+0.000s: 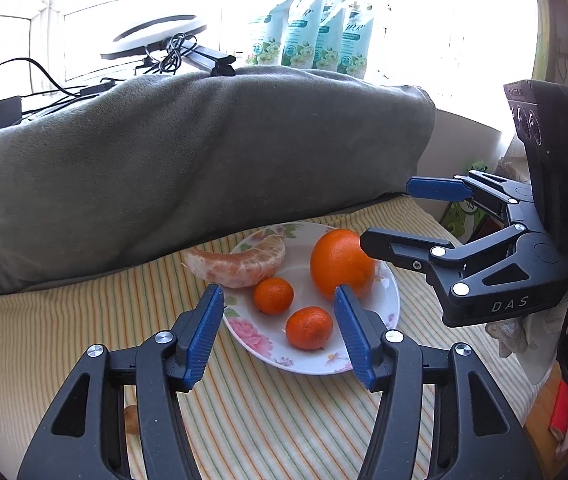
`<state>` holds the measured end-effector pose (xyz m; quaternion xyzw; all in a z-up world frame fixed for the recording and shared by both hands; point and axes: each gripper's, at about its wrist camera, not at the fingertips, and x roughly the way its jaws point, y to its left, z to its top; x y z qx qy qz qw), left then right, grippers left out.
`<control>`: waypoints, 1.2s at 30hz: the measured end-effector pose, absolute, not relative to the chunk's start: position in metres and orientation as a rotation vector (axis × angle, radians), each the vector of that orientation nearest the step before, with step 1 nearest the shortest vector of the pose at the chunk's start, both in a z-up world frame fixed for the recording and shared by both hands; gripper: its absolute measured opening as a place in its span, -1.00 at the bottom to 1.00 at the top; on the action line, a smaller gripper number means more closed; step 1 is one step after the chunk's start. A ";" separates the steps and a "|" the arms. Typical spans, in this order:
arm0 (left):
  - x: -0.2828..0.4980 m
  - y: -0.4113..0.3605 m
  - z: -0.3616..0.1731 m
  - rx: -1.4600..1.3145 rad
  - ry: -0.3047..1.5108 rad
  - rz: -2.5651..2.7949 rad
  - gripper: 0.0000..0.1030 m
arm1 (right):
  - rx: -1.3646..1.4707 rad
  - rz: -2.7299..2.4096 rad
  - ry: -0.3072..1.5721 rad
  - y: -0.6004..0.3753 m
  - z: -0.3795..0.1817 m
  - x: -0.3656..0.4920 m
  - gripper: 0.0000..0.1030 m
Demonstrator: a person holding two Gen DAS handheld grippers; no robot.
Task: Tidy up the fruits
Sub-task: 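Withdraw both grippers from the plate toward the loose red and dark fruits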
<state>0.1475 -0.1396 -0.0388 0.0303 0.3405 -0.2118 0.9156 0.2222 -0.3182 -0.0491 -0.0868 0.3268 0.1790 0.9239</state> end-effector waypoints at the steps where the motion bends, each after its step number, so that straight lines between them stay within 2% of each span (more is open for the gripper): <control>1: 0.145 -0.137 -0.037 0.060 0.697 -0.431 0.10 | -0.172 0.372 0.673 -0.317 -0.048 0.220 0.86; 5: 0.134 -0.129 -0.031 0.058 0.681 -0.415 0.29 | -0.162 0.379 0.676 -0.313 -0.046 0.210 0.90; 21: 0.076 -0.022 0.003 0.023 0.584 -0.252 0.29 | -0.024 0.523 0.679 -0.284 -0.034 0.170 0.92; 36: 0.030 0.076 -0.030 -0.065 0.627 -0.050 0.29 | -0.084 0.679 0.694 -0.214 -0.050 0.164 0.92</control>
